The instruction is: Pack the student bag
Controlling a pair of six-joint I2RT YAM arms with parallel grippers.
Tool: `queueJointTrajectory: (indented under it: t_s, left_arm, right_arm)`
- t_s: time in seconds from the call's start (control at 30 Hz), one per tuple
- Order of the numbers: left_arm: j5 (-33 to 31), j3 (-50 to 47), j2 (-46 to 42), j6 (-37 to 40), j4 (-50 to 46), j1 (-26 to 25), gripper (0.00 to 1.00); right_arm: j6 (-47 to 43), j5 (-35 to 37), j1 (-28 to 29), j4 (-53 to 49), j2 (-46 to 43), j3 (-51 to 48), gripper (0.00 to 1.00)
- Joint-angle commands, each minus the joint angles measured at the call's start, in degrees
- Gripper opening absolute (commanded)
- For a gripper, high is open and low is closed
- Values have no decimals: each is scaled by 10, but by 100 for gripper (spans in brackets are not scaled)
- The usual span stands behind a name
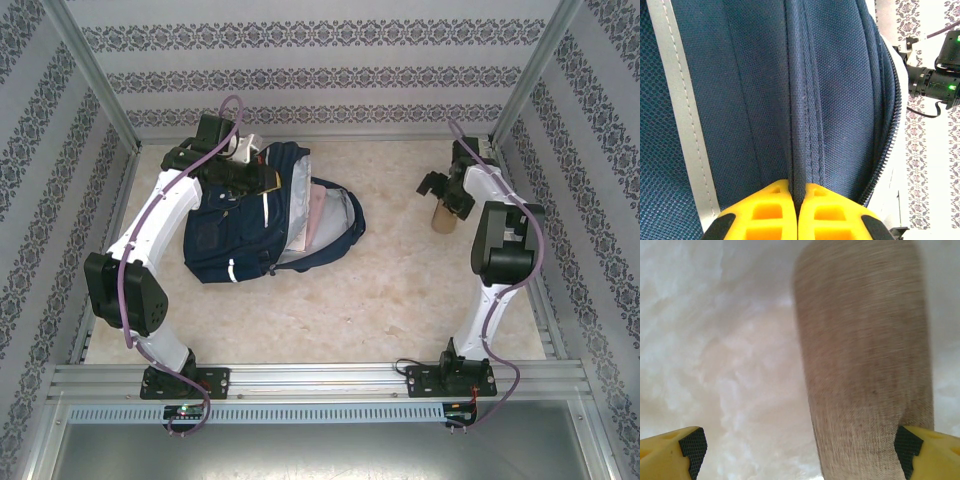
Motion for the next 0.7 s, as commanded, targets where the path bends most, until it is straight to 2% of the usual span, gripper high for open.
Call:
queueJointTrajectory:
  t_s: [0.0,0.3,0.5,0.67]
  left_arm:
    - [22,-2,-21,13,35,0,0]
    - [19,-11,-29,11,40,-1,0]
    - [21,-5,-21,12,38,-1,0]
    - [21,7,-13,16,32,0,0]
  right_arm:
    - [-6,39,-3,-36,-11,-12,98]
    - [-14,102,-3,-44,-32,-9,98]
    - [-4,85,-11,-60,2,20,98]
    - [38,71,-22,-62,41,36,98]
